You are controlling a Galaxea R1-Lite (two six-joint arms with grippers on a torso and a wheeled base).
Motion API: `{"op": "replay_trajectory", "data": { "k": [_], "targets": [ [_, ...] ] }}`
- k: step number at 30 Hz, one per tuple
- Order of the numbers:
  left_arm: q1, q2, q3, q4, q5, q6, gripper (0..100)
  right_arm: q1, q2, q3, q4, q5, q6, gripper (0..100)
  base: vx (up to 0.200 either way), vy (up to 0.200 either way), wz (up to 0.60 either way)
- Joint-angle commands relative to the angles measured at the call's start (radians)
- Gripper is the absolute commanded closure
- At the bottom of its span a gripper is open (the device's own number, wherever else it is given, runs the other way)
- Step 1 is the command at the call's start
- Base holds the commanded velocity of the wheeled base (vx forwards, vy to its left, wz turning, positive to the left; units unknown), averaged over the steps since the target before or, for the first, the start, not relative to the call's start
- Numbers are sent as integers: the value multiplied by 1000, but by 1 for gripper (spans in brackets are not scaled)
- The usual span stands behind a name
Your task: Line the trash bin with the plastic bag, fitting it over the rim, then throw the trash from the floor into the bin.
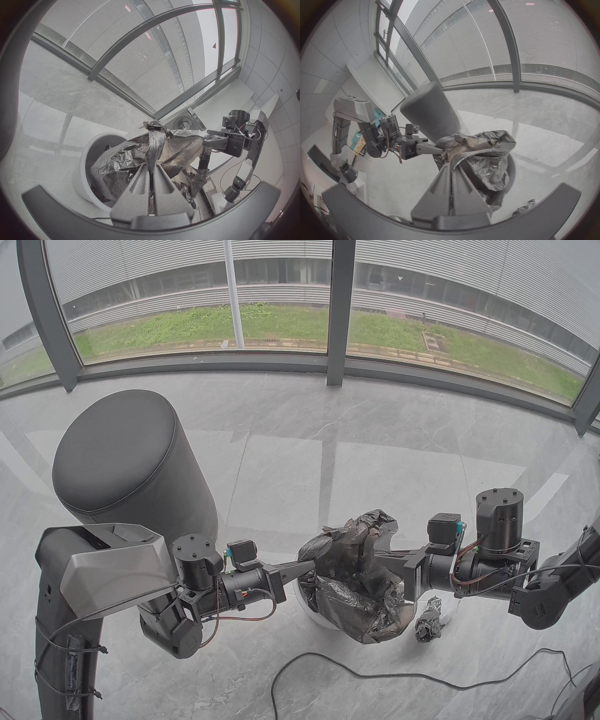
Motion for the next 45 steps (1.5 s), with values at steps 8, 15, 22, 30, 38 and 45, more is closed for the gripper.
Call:
{"op": "replay_trajectory", "data": {
  "k": [8,15,22,30,38,45],
  "targets": [
    [5,110,-15,5,63,9,100,-61,164,45,-122,78,-170,100,0,0,0],
    [14,109,-61,62,83,9,100,-54,252,6,-164,101,-244,100,0,0,0],
    [23,101,-87,71,115,9,100,-134,295,-23,-164,100,-248,100,0,0,0],
    [39,43,2,74,106,-2,100,-216,301,-23,-167,101,-257,100,0,0,0],
    [22,3,42,106,103,-34,100,-209,329,-29,-170,101,-257,100,0,0,0],
    [3,-35,94,131,77,-93,100,-208,332,-24,-170,101,-257,100,0,0,0]
  ]
}}
